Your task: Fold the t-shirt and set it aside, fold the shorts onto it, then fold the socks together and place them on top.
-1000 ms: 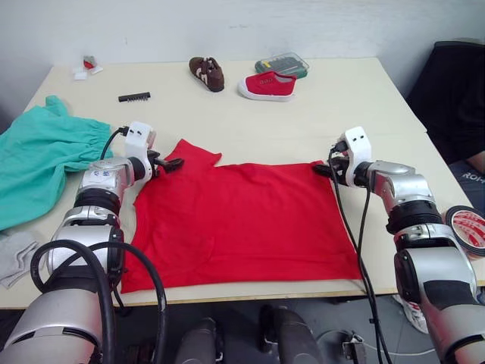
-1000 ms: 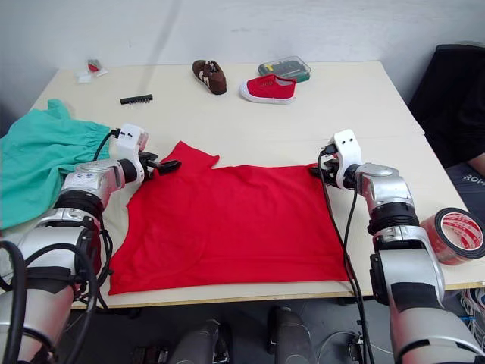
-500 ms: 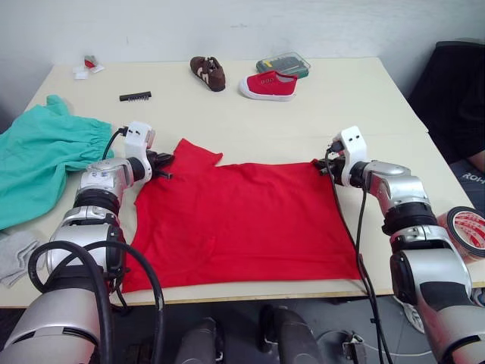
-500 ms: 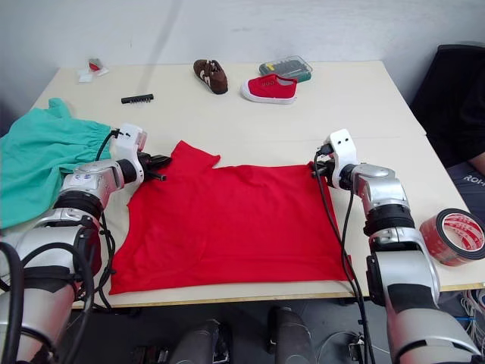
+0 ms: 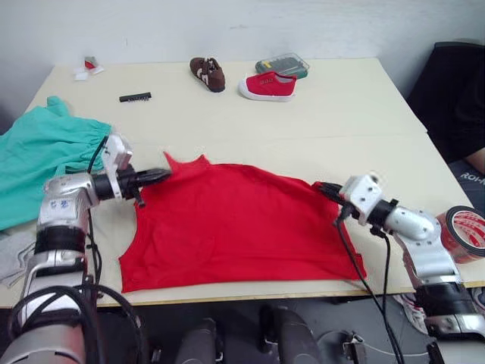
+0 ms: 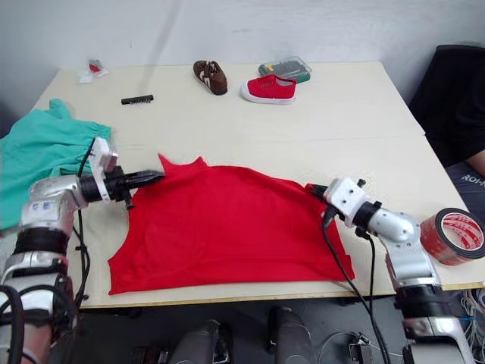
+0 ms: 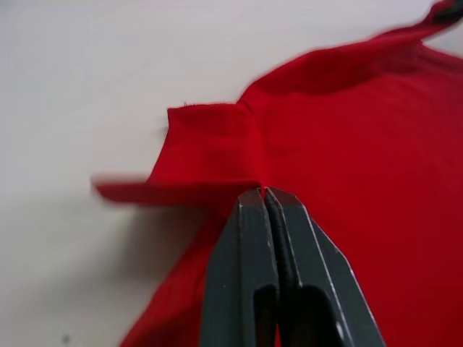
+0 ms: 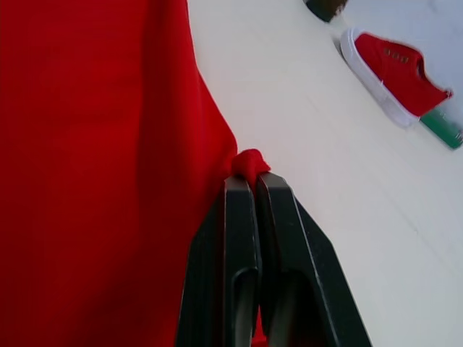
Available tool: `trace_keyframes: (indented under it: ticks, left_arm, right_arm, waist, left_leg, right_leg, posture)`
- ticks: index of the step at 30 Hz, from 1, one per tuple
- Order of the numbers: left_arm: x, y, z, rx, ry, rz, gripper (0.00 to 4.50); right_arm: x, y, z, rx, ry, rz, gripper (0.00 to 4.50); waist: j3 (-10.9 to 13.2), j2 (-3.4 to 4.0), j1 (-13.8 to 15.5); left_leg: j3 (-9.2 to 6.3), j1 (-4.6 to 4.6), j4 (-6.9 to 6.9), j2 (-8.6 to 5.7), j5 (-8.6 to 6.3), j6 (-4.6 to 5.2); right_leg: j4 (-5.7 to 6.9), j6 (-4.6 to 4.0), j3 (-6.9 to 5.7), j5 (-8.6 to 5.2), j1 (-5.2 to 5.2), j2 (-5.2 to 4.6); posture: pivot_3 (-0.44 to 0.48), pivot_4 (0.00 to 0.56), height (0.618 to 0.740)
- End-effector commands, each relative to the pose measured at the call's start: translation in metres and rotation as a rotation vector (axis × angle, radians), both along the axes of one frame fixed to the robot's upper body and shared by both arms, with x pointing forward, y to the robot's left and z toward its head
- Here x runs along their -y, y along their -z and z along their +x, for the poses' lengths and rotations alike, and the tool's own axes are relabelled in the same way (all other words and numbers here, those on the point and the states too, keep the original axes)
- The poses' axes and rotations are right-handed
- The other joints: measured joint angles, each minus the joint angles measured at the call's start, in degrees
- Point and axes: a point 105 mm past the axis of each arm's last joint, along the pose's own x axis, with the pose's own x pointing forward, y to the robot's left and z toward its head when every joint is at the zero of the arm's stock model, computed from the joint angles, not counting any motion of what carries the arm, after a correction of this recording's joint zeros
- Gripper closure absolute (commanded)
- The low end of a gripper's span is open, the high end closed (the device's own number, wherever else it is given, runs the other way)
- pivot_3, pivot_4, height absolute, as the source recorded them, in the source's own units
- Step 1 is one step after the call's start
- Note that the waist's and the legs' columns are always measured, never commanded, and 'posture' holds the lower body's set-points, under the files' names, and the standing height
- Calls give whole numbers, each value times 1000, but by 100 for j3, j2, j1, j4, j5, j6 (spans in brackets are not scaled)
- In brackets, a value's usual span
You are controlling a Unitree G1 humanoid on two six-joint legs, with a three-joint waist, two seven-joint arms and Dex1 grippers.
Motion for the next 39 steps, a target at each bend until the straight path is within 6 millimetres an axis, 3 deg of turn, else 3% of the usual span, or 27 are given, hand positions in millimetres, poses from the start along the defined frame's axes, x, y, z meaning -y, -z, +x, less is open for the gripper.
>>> trace_keyframes:
  ticks: [1, 7, 11, 16, 19, 22, 26, 31, 33, 35, 39]
  left_arm:
    - [2, -6, -17, 151, 82, 191, 4452]
    - [-17, 8, -21, 266, 74, 413, 4452]
    - [-26, 7, -10, 350, 26, 491, 4452]
    - [-22, 11, -9, 342, 38, 460, 4452]
    - [-19, 11, -13, 259, 27, 355, 4452]
    - [-21, 11, -18, 173, 11, 290, 3875]
    - [-29, 5, -26, 25, -26, 193, 2672]
    - [-37, -32, -18, -93, -157, -91, 1084]
    - [-39, -42, -10, -180, -214, -184, 451]
    - [-39, -38, -3, -267, -272, -198, 27]
    - [-37, -23, 18, -381, -382, -204, 27]
  right_arm:
    - [2, 2, -11, 130, -72, -152, 4500]
    - [14, 23, -16, 176, -120, -312, 4500]
    - [22, 33, -16, 202, -150, -409, 4500]
    - [27, 32, -11, 215, -129, -400, 4500]
    - [26, 31, -11, 143, -109, -313, 4500]
    - [24, 26, -12, 93, -99, -247, 3869]
    - [19, 5, -17, 17, -84, -101, 2525]
    - [12, -28, -26, -178, -75, 146, 775]
    - [-1, -50, -33, -288, -125, 288, 76]
    - [-16, -62, -42, -372, -189, 362, 0]
    - [-44, -75, -57, -454, -290, 416, 0]
  waist:
    - [0, 0, 2]
    - [0, 1, 13]
    - [0, 0, 12]
    - [0, 0, 5]
    - [0, 0, 4]
    - [0, 1, 3]
    - [0, 0, 2]
    - [2, 3, 41]
    - [2, 0, 117]
    - [2, 0, 158]
    - [2, 0, 217]
  left_leg:
    - [0, 1, -1, 0, 0, -1]
    - [-1, 5, -2, 2, -3, -4]
    - [1, 5, -2, 2, -5, 1]
    - [1, 2, -2, 2, -6, 5]
    - [2, 2, -1, 2, -5, 9]
    - [-1, 2, -1, 2, -4, 12]
    - [-5, 2, 2, 4, -4, 13]
    - [-17, 0, 6, 6, -5, 15]
    - [-24, 0, 7, 6, -5, 16]
    - [-31, -2, 7, 5, -6, 16]
    - [-37, -6, 5, 4, -6, 13]
  right_leg:
    - [0, 0, 1, 0, -1, -2]
    - [-2, -4, 0, 1, 1, -3]
    - [-3, -5, 1, 1, 0, -5]
    - [-6, -5, -2, 2, 1, -5]
    - [-4, -5, -3, 2, 5, -5]
    - [-2, -5, -6, 2, 7, -5]
    - [-4, -5, -7, 2, 8, -4]
    - [-5, -5, -8, 2, 11, -5]
    - [-5, -5, -8, 2, 13, -5]
    - [-6, -5, -11, 2, 12, -5]
    - [-8, -6, -18, 1, 12, -4]
  posture:
    - [0, 150, 740]
    - [0, 150, 740]
    - [0, 150, 740]
    - [0, 150, 740]
    - [0, 150, 740]
    - [0, 150, 740]
    - [0, 150, 740]
    - [0, 150, 740]
    - [0, 150, 740]
    - [0, 150, 740]
    - [0, 150, 740]
